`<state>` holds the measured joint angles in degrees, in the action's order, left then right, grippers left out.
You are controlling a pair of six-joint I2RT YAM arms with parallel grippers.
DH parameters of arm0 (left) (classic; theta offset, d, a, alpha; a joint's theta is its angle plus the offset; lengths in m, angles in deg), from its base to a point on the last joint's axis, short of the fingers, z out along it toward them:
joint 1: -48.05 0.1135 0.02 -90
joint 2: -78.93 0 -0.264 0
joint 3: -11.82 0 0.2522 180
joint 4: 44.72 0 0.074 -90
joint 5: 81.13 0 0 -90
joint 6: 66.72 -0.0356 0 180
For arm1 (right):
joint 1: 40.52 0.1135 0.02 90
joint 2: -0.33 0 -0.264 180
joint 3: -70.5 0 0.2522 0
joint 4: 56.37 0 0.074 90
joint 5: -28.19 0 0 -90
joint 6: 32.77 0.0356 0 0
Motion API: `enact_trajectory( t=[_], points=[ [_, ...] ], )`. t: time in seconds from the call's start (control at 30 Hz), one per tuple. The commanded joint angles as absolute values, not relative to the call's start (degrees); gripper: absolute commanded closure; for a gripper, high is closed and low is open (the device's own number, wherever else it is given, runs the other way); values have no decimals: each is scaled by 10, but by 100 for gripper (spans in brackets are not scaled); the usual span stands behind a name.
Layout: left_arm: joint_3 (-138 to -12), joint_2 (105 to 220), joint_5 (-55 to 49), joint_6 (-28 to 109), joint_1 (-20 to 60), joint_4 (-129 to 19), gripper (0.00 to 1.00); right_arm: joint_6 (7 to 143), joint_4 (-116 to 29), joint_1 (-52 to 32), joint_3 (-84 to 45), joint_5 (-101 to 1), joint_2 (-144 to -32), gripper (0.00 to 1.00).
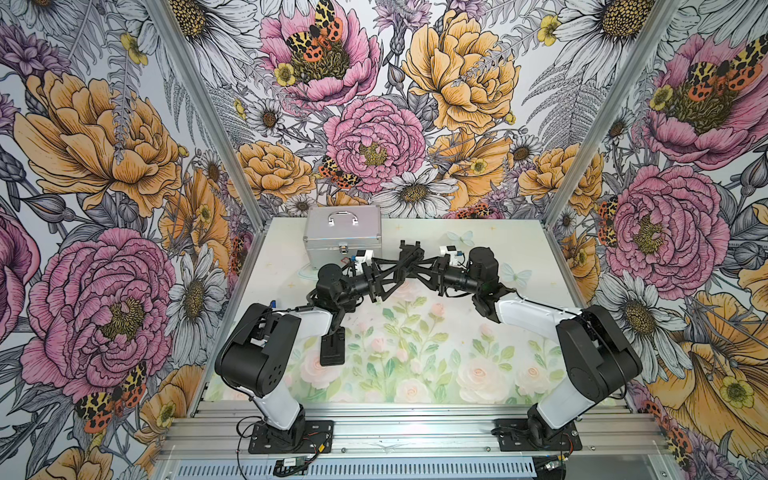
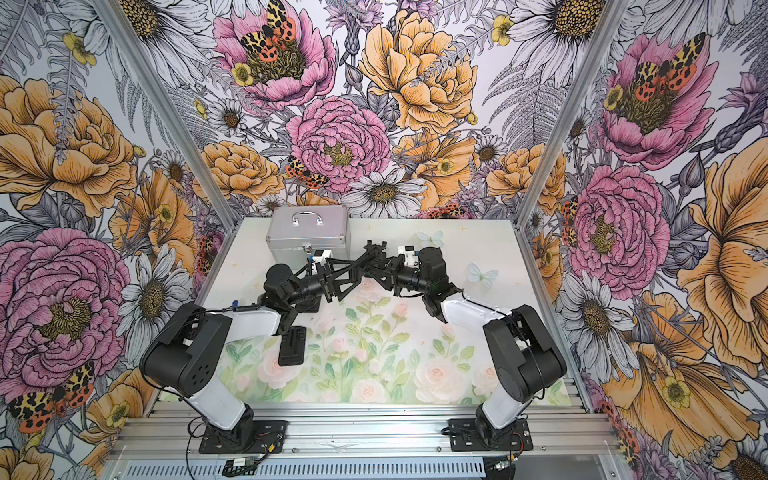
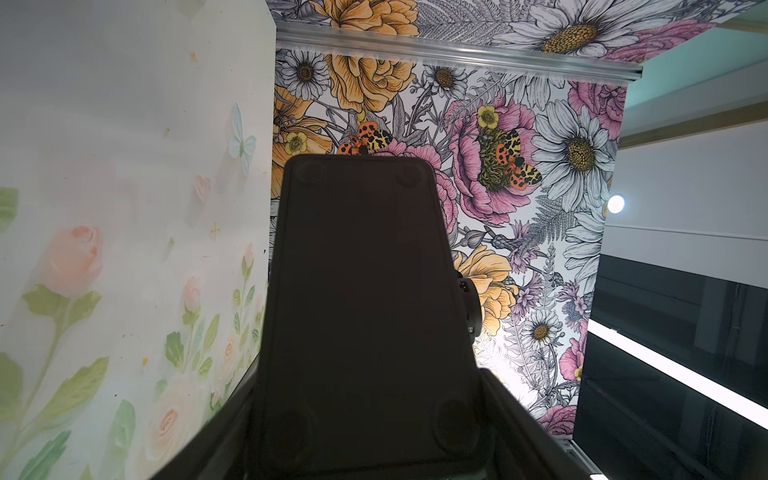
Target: Open the phone stand
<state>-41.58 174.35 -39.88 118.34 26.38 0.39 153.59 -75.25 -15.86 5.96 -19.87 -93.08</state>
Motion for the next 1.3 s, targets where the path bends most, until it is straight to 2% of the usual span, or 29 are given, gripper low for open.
enact_trajectory(
  t=[0.0,0.1,0.47,0.63,0.73,0.8,0.87,1.03,1.27],
  points=[
    [-409,1709,-421,1180,246,36,42,1528,-760,-159,38,-220,-943,100],
    [-406,1706,-421,1181,245,36,52,1529,-760,-159,35,-219,-946,100],
    [-405,1701,-421,1181,245,35,53,1530,-760,-159,17,-215,-955,99],
    [-403,1699,-421,1181,245,36,53,1529,-760,-159,7,-213,-960,79],
    [-401,1697,-421,1182,245,35,53,1524,-760,-159,-2,-211,-964,62],
    [-401,1697,-422,1183,245,36,53,1523,-760,-159,-6,-210,-967,47],
    [-400,1696,-423,1184,245,35,53,1522,-759,-159,-10,-208,-970,42],
    [-400,1695,-426,1184,245,36,53,1521,-757,-158,-12,-208,-976,42],
    [-399,1696,-430,1184,245,35,53,1507,-728,-154,-27,-204,-981,54]
  ],
)
